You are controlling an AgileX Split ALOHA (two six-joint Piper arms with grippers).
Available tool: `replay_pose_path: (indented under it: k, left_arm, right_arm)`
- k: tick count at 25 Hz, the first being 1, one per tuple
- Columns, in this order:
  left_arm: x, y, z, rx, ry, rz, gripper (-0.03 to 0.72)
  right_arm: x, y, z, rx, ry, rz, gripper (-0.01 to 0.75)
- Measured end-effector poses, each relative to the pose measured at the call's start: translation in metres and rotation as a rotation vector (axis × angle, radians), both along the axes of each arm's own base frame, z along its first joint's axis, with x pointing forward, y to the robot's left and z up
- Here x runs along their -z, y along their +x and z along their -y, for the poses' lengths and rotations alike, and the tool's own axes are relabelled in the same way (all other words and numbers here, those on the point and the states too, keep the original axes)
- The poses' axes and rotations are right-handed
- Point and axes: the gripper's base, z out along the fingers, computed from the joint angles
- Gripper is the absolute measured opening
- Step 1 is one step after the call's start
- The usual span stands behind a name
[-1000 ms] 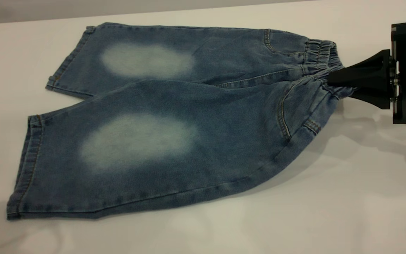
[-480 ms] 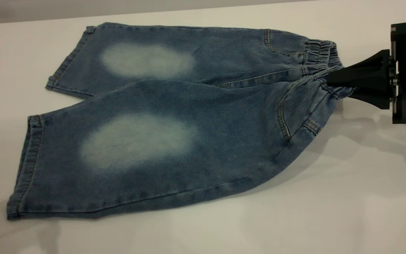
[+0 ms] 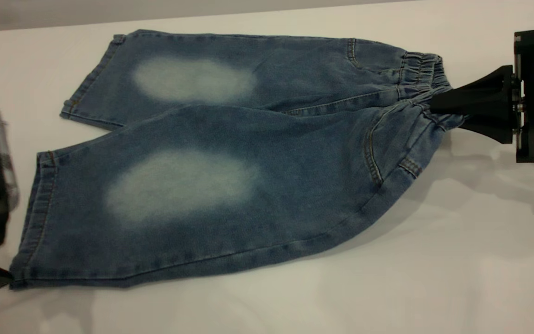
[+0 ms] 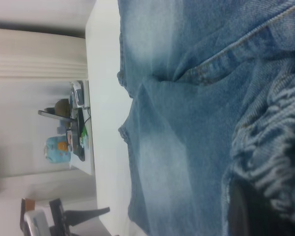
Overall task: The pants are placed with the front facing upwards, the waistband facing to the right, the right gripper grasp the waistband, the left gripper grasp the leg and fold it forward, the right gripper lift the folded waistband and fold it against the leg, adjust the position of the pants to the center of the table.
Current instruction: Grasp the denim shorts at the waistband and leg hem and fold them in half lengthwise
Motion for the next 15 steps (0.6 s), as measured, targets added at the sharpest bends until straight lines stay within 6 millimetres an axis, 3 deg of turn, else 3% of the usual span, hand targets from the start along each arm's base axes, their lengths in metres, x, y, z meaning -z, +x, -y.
replay_pose_path:
  k: [4, 15]
  left_arm:
    - [0.007, 0.004, 0.01, 0.063, 0.032, 0.029, 0.427]
    - [0.031, 0.008, 0.011, 0.072, 0.065, -0.059, 0.417]
  right_arm:
    - [0.0, 0.0, 0.0, 0.0, 0.001, 0.0, 0.035]
    - [0.0, 0.0, 0.0, 0.001, 0.001, 0.0, 0.037]
